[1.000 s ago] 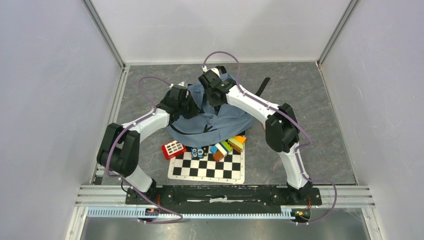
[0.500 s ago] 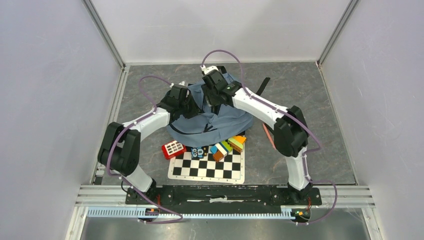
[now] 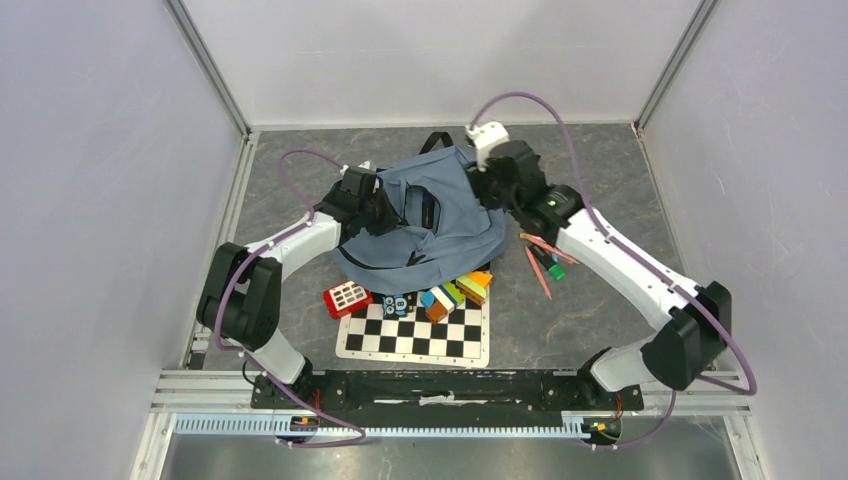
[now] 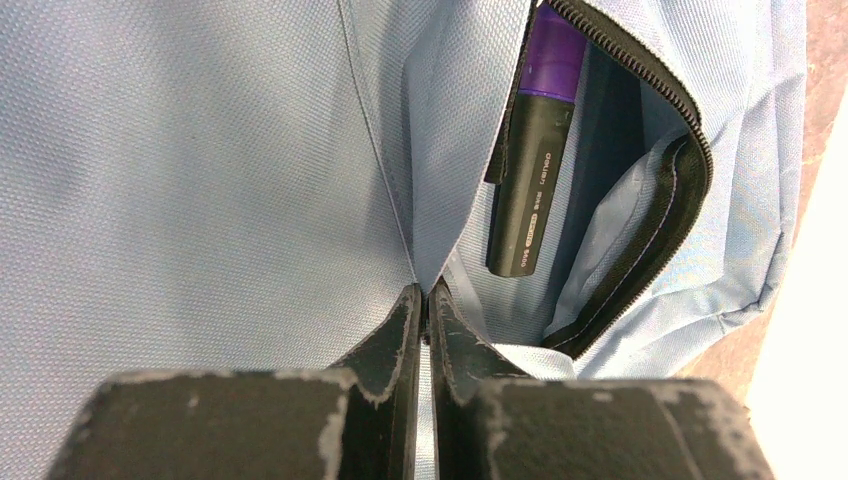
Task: Pack the student bag
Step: Place the stationery in the student bag, then pick up the stationery from the center of the board.
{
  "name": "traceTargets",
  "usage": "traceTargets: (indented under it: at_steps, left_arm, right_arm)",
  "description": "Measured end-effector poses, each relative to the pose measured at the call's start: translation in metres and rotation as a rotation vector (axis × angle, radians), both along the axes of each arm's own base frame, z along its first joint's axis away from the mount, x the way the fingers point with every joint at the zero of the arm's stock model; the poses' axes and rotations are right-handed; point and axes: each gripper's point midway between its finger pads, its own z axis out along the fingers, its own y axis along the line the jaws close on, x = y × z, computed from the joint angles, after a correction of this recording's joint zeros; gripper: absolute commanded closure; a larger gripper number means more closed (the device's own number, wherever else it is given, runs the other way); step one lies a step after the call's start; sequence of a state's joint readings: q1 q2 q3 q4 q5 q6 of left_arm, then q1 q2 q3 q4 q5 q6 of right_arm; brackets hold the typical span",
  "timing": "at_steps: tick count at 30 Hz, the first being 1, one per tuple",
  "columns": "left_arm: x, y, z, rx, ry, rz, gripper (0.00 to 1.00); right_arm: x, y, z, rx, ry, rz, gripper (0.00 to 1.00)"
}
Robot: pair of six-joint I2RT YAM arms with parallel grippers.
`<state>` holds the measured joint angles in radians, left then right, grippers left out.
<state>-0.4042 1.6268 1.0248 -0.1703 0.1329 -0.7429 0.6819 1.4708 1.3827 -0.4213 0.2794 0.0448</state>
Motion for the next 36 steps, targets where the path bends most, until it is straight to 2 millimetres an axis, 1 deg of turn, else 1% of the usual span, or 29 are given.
traceTargets:
  at_steps: [1,2,3,4,5,6,8,10,12,15,17,24,29,36]
  left_arm:
    - [0.000,0.000,0.000,0.000,0.000,0.000,0.89]
    - [0.000,0.000,0.000,0.000,0.000,0.000,0.89]
    - [0.000,0.000,0.000,0.000,-0.001,0.001,0.89]
    - [0.000,0.000,0.000,0.001,0.000,0.001,0.89]
    - [0.000,0.000,0.000,0.002,0.000,0.002,0.89]
    - [0.000,0.001,0.000,0.004,0.000,0.003,0.89]
    - [0.000,0.002,-0.001,0.008,0.001,0.007,0.89]
    - [0.000,0.002,-0.001,0.010,0.002,0.009,0.89]
    - [0.000,0.003,-0.001,0.014,0.001,0.013,0.89]
    - [0.000,0.004,-0.001,0.016,-0.001,0.017,0.89]
    - [-0.001,0.005,0.000,0.017,-0.005,0.020,0.89]
    - [-0.002,0.006,0.005,0.014,-0.014,0.021,0.89]
    - [-0.002,0.006,0.005,0.015,-0.013,0.021,0.89]
    - [-0.003,0.006,0.005,0.016,-0.011,0.021,0.89]
  right_arm:
    - [-0.001,-0.018,-0.011,-0.018,0.022,-0.026,0.50]
    - [-0.002,-0.039,-0.028,-0.038,0.056,-0.059,0.51]
    - [-0.003,-0.060,-0.049,-0.064,0.103,-0.094,0.52]
    - [-0.007,-0.076,-0.068,-0.087,0.149,-0.120,0.53]
    - [-0.013,-0.098,-0.095,-0.118,0.216,-0.160,0.53]
    - [-0.022,-0.114,-0.116,-0.144,0.277,-0.183,0.54]
    - [-0.043,-0.134,-0.150,-0.181,0.383,-0.205,0.56]
    - [-0.061,-0.145,-0.174,-0.197,0.466,-0.207,0.58]
    - [-0.074,-0.152,-0.190,-0.196,0.520,-0.209,0.59]
    - [-0.084,-0.156,-0.203,-0.183,0.563,-0.211,0.61]
    - [-0.085,-0.157,-0.207,-0.173,0.576,-0.213,0.62]
    - [-0.078,-0.152,-0.218,-0.157,0.579,-0.206,0.67]
    - [-0.079,-0.154,-0.228,-0.165,0.596,-0.217,0.69]
    - [-0.084,-0.162,-0.243,-0.182,0.627,-0.248,0.71]
